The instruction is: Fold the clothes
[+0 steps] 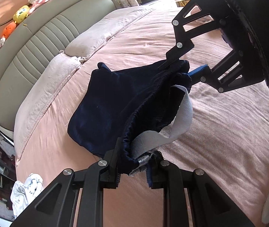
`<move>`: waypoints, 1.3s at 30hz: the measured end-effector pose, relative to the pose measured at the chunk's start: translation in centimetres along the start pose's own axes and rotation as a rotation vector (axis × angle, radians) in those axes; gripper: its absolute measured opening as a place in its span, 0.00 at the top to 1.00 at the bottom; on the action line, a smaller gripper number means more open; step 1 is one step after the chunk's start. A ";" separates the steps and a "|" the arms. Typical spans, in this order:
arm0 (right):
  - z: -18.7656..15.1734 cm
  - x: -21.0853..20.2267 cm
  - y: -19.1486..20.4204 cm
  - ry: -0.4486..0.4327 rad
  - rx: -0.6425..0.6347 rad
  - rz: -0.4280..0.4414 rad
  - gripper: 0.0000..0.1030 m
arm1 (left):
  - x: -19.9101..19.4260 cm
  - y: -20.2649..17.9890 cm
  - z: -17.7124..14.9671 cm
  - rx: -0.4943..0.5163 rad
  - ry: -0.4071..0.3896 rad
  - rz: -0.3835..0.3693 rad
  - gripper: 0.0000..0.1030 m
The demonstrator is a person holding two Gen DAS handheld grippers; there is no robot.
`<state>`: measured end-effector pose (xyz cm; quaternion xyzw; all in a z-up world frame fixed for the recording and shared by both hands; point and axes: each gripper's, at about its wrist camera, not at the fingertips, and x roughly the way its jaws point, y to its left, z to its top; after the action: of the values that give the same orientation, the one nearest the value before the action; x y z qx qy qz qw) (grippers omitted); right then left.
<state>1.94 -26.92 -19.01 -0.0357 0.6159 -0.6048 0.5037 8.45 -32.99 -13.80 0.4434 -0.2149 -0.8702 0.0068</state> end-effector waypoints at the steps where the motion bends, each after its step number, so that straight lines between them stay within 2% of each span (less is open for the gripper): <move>1: -0.1 -0.3 0.1 0.002 0.007 0.005 0.79 | -0.1 -0.1 0.0 -0.005 0.002 0.002 0.83; 12: 0.0 -3.0 -0.3 0.014 0.055 0.081 0.79 | -1.9 -1.2 0.0 -0.004 0.025 -0.031 0.83; 19: 0.5 -3.6 -2.4 0.035 0.126 0.200 0.79 | -2.8 -1.0 0.6 0.002 0.026 -0.027 0.82; 25: 0.6 -3.4 -5.2 0.048 0.240 0.216 0.79 | -2.8 0.4 1.6 -0.009 0.008 0.016 0.82; 30: 0.9 -2.8 -6.2 0.050 0.259 0.181 0.79 | -2.3 2.1 2.5 -0.036 -0.005 0.066 0.80; 34: 1.0 -2.2 -7.0 0.055 0.281 0.174 0.79 | -1.9 3.4 3.1 -0.090 -0.020 0.077 0.80; 39: 0.9 -0.8 -8.2 0.066 0.323 0.171 0.79 | -0.5 4.1 3.7 -0.091 -0.013 0.080 0.80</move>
<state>-1.67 -29.19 -11.96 0.1180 0.5275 -0.6517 0.5321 5.16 -35.21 -9.95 0.4282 -0.1925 -0.8809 0.0603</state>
